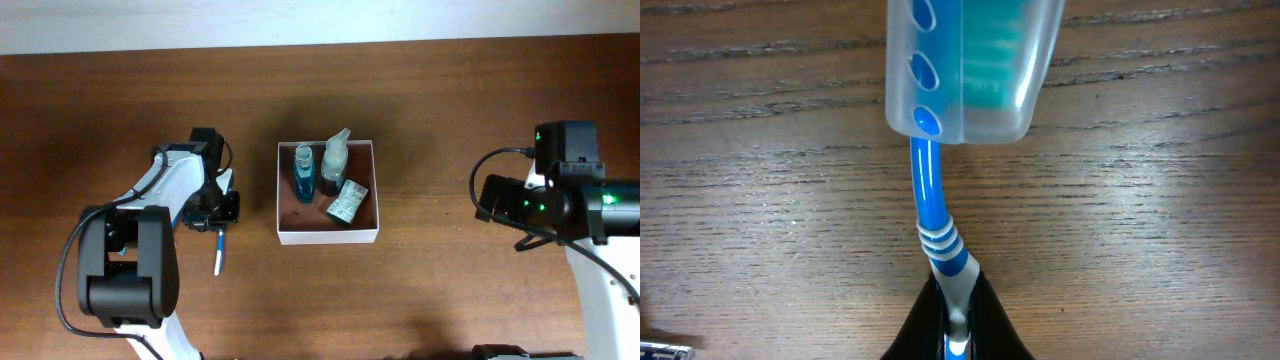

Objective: Pack container
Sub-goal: 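Lift the toothbrush and lower it into the box with the left gripper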

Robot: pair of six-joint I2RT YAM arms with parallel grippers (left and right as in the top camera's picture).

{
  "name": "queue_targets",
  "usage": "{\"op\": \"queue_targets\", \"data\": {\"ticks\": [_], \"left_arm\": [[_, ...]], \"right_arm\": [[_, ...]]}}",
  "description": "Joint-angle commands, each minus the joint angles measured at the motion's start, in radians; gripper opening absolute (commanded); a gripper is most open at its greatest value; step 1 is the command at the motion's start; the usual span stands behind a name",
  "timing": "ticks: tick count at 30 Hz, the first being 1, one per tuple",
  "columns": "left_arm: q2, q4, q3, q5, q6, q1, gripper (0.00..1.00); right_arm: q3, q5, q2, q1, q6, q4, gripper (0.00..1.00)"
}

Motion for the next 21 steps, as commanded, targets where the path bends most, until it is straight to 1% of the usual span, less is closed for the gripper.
{"op": "queue_targets", "data": {"ticks": [1, 6, 8, 10, 12, 15, 18, 21], "left_arm": [[-0.002, -0.016, 0.005, -0.007, -0.003, 0.000, 0.01], [-0.119, -0.060, 0.061, -0.007, -0.003, -0.021, 0.00], [-0.199, -0.075, 0.091, -0.008, -0.002, -0.048, 0.00], [-0.328, -0.072, 0.125, -0.007, 0.030, -0.105, 0.00], [-0.422, -0.052, 0.138, -0.008, 0.086, -0.161, 0.00], [-0.550, 0.004, 0.138, -0.008, 0.246, -0.268, 0.00], [-0.615, 0.039, 0.138, -0.007, 0.411, -0.367, 0.00], [-0.622, 0.043, 0.138, -0.007, 0.517, -0.446, 0.01]], "right_arm": [[0.002, 0.005, 0.003, -0.008, -0.003, 0.000, 0.98], [0.002, 0.005, 0.003, -0.008, -0.003, 0.000, 0.98], [0.002, 0.005, 0.003, -0.008, -0.003, 0.000, 0.98], [0.002, 0.005, 0.003, -0.008, -0.003, 0.000, 0.98], [0.002, 0.005, 0.003, -0.008, -0.003, 0.000, 0.98], [0.002, 0.005, 0.003, -0.008, -0.003, 0.000, 0.98], [0.002, 0.005, 0.003, -0.008, -0.003, 0.001, 0.98], [0.002, 0.005, 0.003, -0.008, -0.003, 0.001, 0.98]]}}
